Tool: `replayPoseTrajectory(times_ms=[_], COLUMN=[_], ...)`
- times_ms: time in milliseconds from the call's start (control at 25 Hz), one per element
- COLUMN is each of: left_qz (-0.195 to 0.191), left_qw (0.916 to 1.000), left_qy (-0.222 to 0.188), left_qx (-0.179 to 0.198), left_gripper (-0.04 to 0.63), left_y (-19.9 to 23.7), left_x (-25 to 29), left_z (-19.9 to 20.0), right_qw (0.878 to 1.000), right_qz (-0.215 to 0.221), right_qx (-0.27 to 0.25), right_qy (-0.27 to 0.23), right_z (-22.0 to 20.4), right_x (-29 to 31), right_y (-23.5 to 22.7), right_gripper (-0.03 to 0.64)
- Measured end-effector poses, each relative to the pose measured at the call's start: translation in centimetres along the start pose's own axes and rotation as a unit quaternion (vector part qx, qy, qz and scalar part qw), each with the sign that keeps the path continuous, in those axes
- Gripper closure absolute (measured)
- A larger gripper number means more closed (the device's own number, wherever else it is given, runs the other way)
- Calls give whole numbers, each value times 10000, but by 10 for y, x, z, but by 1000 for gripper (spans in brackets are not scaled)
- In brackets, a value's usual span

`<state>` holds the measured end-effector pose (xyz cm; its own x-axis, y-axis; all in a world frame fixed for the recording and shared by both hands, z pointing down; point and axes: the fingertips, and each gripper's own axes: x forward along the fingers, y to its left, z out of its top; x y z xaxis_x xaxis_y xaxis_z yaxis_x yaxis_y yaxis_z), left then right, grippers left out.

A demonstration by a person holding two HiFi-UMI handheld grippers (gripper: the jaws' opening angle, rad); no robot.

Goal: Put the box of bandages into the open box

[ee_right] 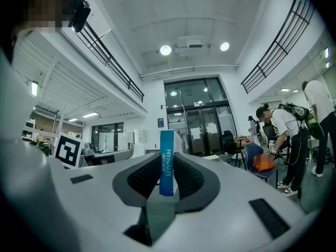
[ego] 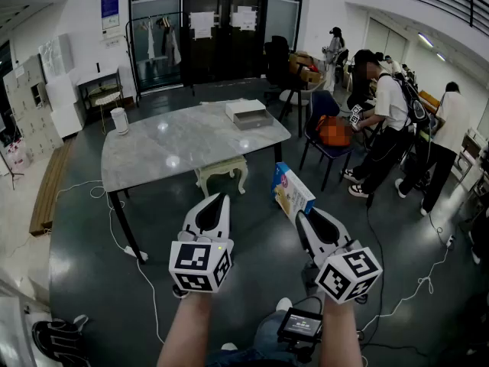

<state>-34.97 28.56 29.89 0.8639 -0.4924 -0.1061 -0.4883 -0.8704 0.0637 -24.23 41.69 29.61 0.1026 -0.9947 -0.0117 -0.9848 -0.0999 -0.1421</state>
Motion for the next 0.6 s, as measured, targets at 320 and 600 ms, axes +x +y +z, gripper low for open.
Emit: replayPoseTrajectory(times_ms=[320,600], left_qz=[-173,61], left_qw=[9997,9995], left_qy=[146,289], left_qx=[10,77], left_gripper=[583,583], left_y=[-13,-14], left_x=[44,118], left_z=[-25,-30], right_qw=[10000,9989], right_qz=[-7,394], right_qx=[-18,-172], right_qy=[38,197], right_z=[-11,-6], right_x=[20,70], right_y=[-38,-93], right_gripper=[523,525])
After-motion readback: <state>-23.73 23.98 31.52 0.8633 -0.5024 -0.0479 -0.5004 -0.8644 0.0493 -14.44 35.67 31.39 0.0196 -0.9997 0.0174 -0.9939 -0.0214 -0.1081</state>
